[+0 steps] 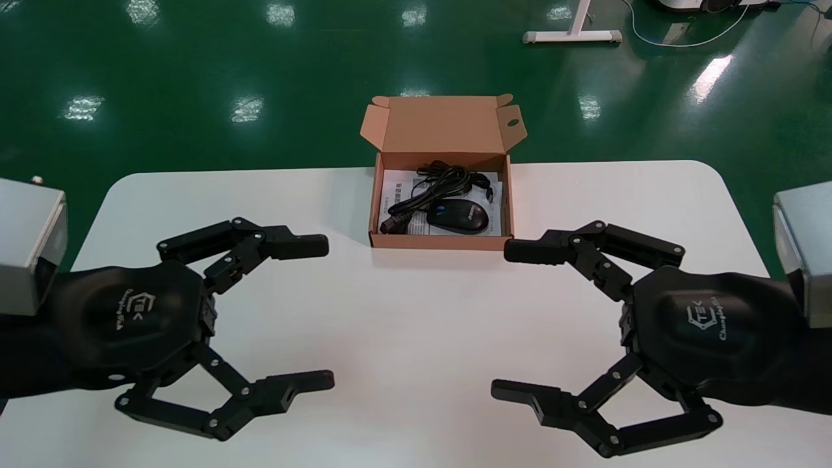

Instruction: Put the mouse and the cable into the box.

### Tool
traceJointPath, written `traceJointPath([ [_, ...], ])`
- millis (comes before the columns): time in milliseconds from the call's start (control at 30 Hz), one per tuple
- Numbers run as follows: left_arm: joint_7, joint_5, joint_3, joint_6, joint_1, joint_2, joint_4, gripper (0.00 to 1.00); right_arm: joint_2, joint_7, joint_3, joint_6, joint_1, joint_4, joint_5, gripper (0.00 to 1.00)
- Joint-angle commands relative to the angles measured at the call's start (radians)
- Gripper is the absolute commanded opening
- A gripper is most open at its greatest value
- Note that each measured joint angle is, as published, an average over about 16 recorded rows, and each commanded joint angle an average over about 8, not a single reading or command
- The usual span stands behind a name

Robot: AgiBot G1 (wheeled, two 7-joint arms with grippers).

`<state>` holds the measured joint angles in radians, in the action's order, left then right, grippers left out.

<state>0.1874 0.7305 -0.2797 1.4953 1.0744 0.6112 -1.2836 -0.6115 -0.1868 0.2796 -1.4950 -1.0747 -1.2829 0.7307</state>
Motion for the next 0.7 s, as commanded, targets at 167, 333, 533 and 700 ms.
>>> traceJointPath([
  [167,0.0,0.0,0.0,0.0,0.0,0.0,0.0,1.0,0.0,0.0,0.0,0.0,0.0,0.0,0.0,1.0],
  [333,0.0,0.0,0.0,0.0,0.0,0.0,0.0,1.0,0.0,0.0,0.0,0.0,0.0,0.0,0.0,1.0],
  [533,0.0,0.0,0.0,0.0,0.0,0.0,0.0,1.0,0.0,0.0,0.0,0.0,0.0,0.0,0.0,1.0],
  [700,0.0,0.0,0.0,0.0,0.0,0.0,0.0,1.0,0.0,0.0,0.0,0.0,0.0,0.0,0.0,1.0],
])
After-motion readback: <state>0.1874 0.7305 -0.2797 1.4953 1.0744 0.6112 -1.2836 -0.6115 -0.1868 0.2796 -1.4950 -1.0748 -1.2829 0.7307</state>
